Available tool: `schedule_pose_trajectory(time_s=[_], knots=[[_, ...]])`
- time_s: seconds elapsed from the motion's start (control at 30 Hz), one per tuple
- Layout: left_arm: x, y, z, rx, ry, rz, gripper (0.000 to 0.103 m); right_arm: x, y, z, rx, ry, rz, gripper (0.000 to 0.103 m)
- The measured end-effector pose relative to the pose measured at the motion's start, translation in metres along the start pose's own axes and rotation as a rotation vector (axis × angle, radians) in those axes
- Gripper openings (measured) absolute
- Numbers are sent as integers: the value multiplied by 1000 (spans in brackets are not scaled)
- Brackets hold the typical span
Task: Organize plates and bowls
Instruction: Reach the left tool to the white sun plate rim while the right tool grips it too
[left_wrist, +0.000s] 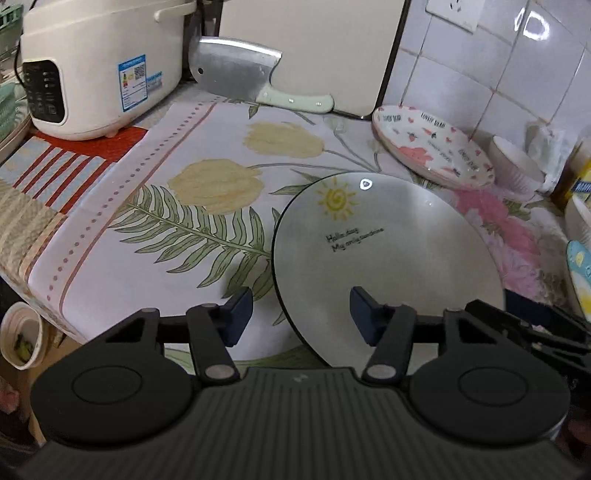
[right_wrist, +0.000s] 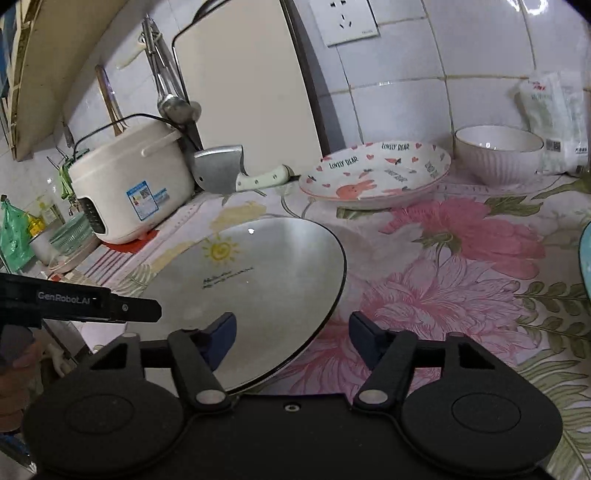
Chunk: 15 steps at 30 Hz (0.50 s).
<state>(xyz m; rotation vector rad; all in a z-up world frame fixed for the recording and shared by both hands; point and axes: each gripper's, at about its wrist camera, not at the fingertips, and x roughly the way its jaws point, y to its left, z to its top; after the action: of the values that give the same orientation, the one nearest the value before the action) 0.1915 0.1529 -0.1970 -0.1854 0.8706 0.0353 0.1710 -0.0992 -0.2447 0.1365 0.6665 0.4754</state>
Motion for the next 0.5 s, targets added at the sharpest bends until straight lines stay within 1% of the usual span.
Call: schedule_pose_trajectory(time_s=[0.03,0.07,0.13,0.17,0.23,0.27,0.3,0.33,0.43,0.5], knots=[[4,0,0,4,15,12,55,4,-1,1,-1,21,0,63],[8,1,1,1,33,16,50,8,-3,2,2,37,3,61],[13,7,3,-40,64,-15,43,10,-7,3,16,39,10,56],[15,9,4,-56,76,-36,35,9,-8,4,21,37,17,55],[17,11,6,-75,88,-49,32,10,-9,6,32,39,36,44],[17,10,7,-77,92,-55,27,11,-10,7,36,44,29,41],[18,9,7,-83,97,-65,24,12,-10,7,38,51,16,32],[18,9,6,-88,95,-60,24,15,-12,8,44,68,2,24],[18,4,4,-58,74,-42,25,20,-17,17,150,131,-8,22],[17,4,1,-55,60,-41,25,24,-16,21,155,152,-16,21]])
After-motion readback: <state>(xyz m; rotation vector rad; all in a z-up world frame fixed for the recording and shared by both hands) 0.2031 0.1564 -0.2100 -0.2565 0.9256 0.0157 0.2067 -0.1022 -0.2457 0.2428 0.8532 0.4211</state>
